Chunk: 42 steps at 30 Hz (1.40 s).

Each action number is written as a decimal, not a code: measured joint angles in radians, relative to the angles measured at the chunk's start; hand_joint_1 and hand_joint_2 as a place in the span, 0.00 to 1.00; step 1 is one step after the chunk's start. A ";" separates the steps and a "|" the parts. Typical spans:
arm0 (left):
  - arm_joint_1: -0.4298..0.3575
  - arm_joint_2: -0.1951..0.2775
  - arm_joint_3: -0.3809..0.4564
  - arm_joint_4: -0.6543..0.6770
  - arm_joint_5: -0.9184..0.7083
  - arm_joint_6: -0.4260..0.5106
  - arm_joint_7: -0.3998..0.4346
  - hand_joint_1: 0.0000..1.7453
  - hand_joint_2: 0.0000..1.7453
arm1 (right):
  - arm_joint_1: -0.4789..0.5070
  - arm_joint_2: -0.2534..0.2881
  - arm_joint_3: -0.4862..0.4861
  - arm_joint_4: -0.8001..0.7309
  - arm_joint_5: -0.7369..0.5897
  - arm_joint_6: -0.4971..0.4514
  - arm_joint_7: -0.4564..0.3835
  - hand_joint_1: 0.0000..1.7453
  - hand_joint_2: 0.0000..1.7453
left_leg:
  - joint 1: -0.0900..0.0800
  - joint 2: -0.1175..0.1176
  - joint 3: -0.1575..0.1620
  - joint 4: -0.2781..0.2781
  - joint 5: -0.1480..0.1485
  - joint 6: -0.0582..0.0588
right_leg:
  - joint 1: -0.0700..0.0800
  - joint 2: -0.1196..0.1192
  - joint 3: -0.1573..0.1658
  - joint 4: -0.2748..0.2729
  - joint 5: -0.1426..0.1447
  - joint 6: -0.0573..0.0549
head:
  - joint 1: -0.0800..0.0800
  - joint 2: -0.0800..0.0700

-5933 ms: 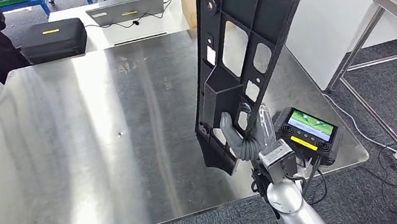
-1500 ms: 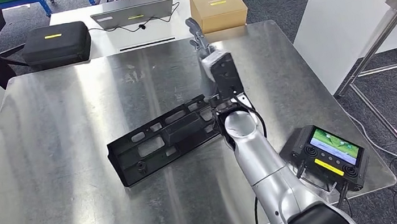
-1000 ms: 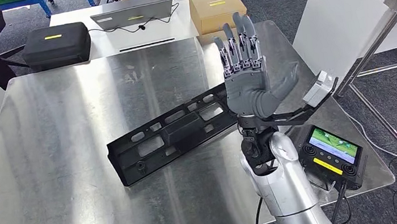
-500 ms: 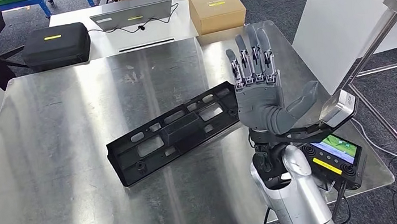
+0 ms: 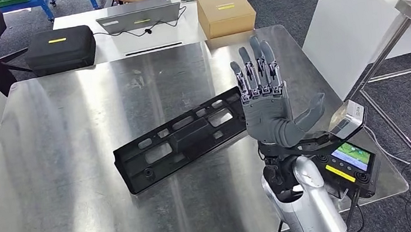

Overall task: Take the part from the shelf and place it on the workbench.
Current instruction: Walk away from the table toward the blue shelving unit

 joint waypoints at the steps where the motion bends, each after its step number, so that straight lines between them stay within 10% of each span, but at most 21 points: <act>1: 0.000 -0.001 0.000 0.000 0.000 0.000 0.000 0.00 0.00 | 0.000 0.000 0.000 0.000 -0.001 0.000 0.000 0.00 0.00 | 0.000 0.000 0.000 0.002 0.000 -0.004 | -0.002 -0.003 0.045 -0.081 0.025 0.006 | 0.000 0.000; 3: 0.000 -0.003 0.001 0.000 0.003 0.003 0.000 0.00 0.00 | 0.001 0.000 0.004 0.000 -0.005 0.000 0.004 0.00 0.00 | -0.003 -0.001 -0.002 0.009 -0.003 -0.015 | -0.003 -0.007 0.110 -0.193 0.065 0.005 | -0.001 0.000; 7: 0.001 -0.008 0.006 0.000 0.009 0.031 0.001 0.00 0.00 | 0.009 0.001 0.023 0.006 -0.012 0.000 0.011 0.00 0.00 | 0.003 0.001 -0.009 0.021 -0.010 -0.039 | -0.004 -0.004 0.117 -0.209 0.086 -0.022 | -0.003 0.000; 13: -0.007 -0.015 0.014 0.002 0.006 0.035 0.011 0.00 0.00 | 0.019 0.004 0.077 0.057 -0.025 0.007 0.042 0.00 0.00 | 0.023 0.004 -0.105 0.297 -0.188 -0.075 | -0.004 -0.006 0.092 -0.209 0.108 -0.048 | -0.008 0.000; 19: -0.017 -0.016 0.015 0.002 0.005 0.034 0.015 0.00 0.00 | 0.033 0.010 0.108 0.100 -0.031 0.007 0.042 0.00 0.00 | 0.014 0.003 0.086 0.018 -0.096 -0.049 | 0.002 -0.004 0.075 -0.209 0.136 -0.026 | -0.007 0.000; 23: -0.021 -0.020 0.015 0.002 0.005 0.032 0.014 0.00 0.00 | 0.036 0.012 0.114 0.116 -0.030 0.006 0.042 0.00 0.00 | 0.009 0.008 0.072 0.002 -0.058 -0.023 | 0.005 -0.006 0.059 -0.197 0.133 -0.007 | -0.008 0.000; 28: -0.026 -0.024 0.015 0.003 0.005 0.029 0.012 0.00 0.00 | 0.048 0.008 0.115 0.129 -0.026 0.001 0.042 0.00 0.00 | 0.008 0.014 0.012 -0.007 -0.001 -0.004 | 0.003 -0.006 -0.037 0.086 -0.041 -0.021 | -0.003 0.000; 30: -0.026 -0.024 0.016 0.003 0.004 0.029 0.012 0.00 0.00 | 0.053 0.006 0.115 0.133 -0.025 0.000 0.042 0.00 0.00 | 0.008 0.015 -0.015 -0.006 0.019 -0.009 | 0.001 -0.006 0.002 0.079 -0.033 -0.001 | -0.002 0.000; 32: -0.026 -0.025 0.016 0.003 0.002 0.029 0.012 0.00 0.00 | 0.054 0.005 0.115 0.135 -0.025 0.000 0.042 0.00 0.00 | 0.006 0.015 -0.038 -0.001 0.036 -0.018 | 0.000 -0.006 0.117 -0.066 -0.008 0.012 | -0.002 0.000; 34: -0.026 -0.026 0.016 0.003 0.000 0.030 0.012 0.00 0.00 | 0.055 0.006 0.115 0.135 -0.024 -0.001 0.042 0.00 0.00 | 0.003 0.015 -0.052 0.007 0.051 -0.029 | 0.005 -0.005 0.203 -0.191 -0.003 0.005 | -0.003 0.000; 37: -0.025 -0.026 0.016 0.003 -0.002 0.030 0.009 0.00 0.00 | 0.057 0.007 0.115 0.136 -0.018 -0.006 0.041 0.00 0.00 | 0.006 0.014 -0.059 0.010 0.068 -0.046 | 0.003 -0.003 0.200 -0.217 0.004 -0.016 | -0.003 0.000; 39: -0.024 -0.027 0.018 0.003 -0.002 0.030 0.007 0.00 0.00 | 0.057 0.008 0.115 0.136 -0.013 -0.010 0.041 0.00 0.00 | 0.014 0.011 -0.076 0.039 0.028 -0.059 | -0.006 -0.006 0.190 -0.218 0.021 -0.039 | -0.004 0.000; 42: -0.022 -0.028 0.020 0.004 -0.001 0.029 0.003 0.00 0.00 | 0.057 0.008 0.114 0.136 -0.010 -0.014 0.039 0.00 0.00 | 0.024 0.009 -0.130 0.211 -0.122 -0.080 | -0.008 -0.009 0.159 -0.217 0.056 -0.058 | -0.007 0.000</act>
